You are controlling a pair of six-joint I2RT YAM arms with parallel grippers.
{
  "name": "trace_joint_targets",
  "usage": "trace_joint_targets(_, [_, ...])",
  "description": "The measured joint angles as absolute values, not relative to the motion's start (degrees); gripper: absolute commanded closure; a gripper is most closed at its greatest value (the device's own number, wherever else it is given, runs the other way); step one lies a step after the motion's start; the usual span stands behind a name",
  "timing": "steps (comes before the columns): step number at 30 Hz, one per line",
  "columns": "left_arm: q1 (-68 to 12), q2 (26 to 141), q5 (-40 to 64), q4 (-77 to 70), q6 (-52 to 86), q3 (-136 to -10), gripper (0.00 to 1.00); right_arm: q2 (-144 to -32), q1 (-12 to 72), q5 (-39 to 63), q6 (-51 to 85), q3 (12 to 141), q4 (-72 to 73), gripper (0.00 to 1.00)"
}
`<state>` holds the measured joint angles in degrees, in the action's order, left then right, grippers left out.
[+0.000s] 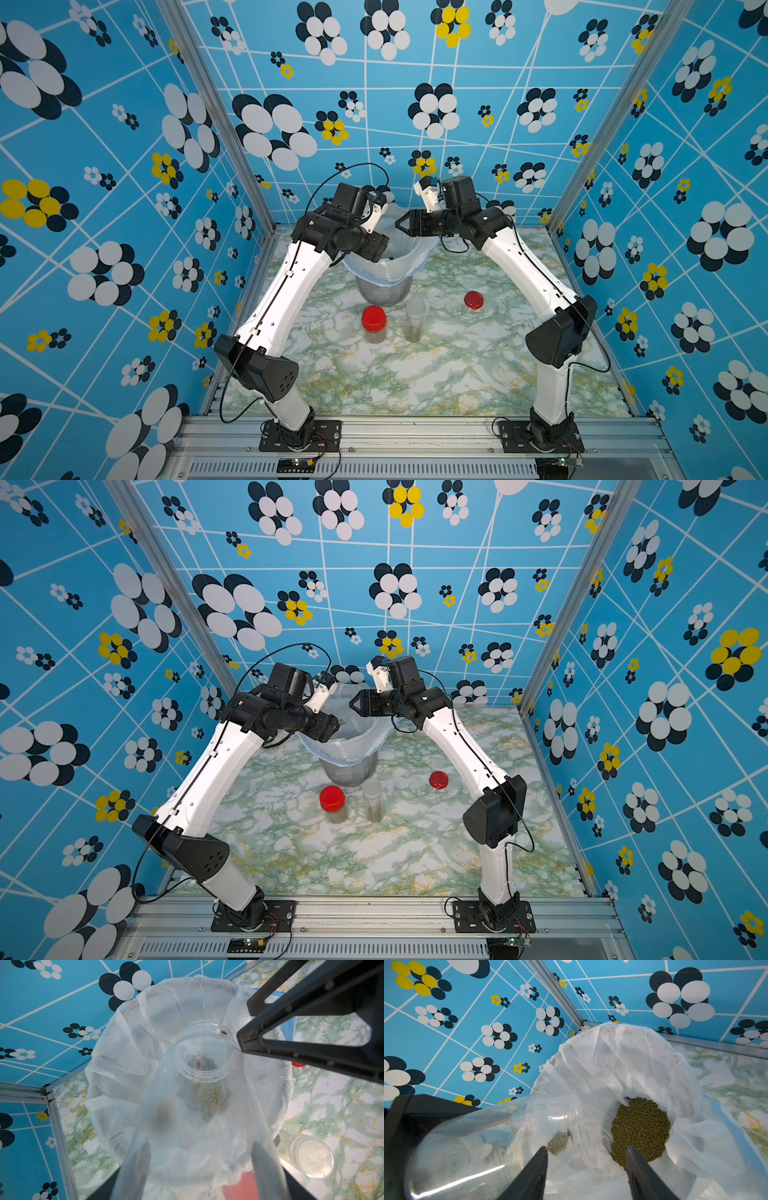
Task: Empty moldy mung beans from jars
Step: Pour the moldy mung beans from the jar into the trash bin.
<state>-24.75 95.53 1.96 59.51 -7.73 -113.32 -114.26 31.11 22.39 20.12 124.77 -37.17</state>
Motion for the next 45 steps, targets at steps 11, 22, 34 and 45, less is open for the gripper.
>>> trace_joint_targets(11, [-24.7,95.5,3.0,56.5,-8.2,-111.5,0.34,-114.5,31.6,22.9,20.1,127.0,-37.4,0.36])
trace_joint_targets(22, [-24.5,98.8,0.9,61.2,-8.1,-118.1,0.37,-114.5,31.7,21.5,19.7,127.0,-38.9,0.36])
trace_joint_targets(34, [-25.5,104.3,-5.4,67.8,-8.2,-124.7,0.36,-114.5,31.7,18.5,18.7,127.0,-41.4,0.32])
trace_joint_targets(45, [-25.9,104.2,-6.1,68.9,-8.1,-124.7,0.33,-114.5,31.7,18.0,18.4,127.0,-41.8,0.28])
